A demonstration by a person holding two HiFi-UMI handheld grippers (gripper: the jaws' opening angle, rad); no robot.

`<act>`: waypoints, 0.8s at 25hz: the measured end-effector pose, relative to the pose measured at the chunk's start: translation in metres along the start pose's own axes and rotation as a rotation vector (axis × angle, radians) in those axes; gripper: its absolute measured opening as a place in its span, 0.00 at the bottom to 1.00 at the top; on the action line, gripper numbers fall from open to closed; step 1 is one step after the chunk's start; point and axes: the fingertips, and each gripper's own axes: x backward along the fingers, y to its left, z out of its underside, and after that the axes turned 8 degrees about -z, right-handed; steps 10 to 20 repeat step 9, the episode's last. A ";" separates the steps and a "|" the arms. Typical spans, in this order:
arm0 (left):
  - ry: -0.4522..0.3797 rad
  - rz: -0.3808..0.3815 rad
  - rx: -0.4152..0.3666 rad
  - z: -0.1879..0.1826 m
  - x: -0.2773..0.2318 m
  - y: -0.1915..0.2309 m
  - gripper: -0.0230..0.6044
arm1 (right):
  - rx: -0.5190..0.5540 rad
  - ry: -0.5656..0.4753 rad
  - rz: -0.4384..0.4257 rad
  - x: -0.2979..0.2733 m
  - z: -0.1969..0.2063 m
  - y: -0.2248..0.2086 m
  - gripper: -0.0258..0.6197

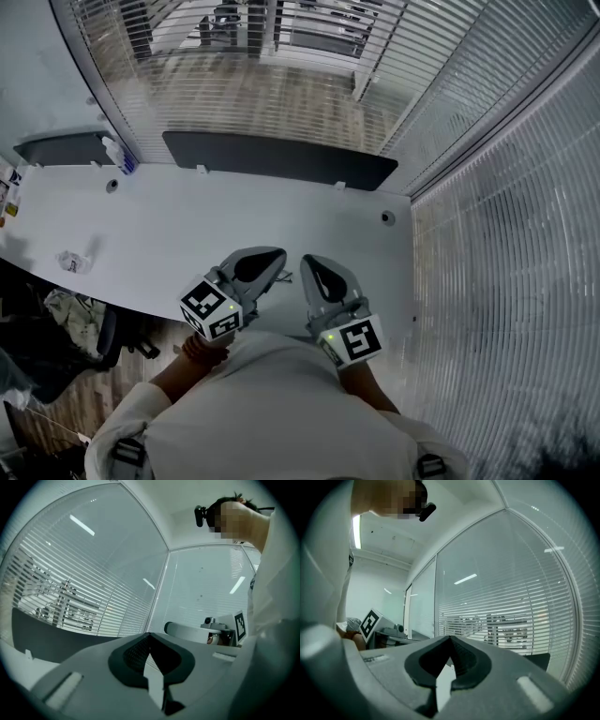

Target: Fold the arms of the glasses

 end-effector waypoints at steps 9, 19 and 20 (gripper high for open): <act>-0.014 -0.004 0.014 -0.003 0.008 -0.004 0.04 | -0.024 0.007 -0.006 0.005 0.001 0.004 0.04; -0.014 -0.004 0.014 -0.003 0.008 -0.004 0.04 | -0.024 0.007 -0.006 0.005 0.001 0.004 0.04; -0.014 -0.004 0.014 -0.003 0.008 -0.004 0.04 | -0.024 0.007 -0.006 0.005 0.001 0.004 0.04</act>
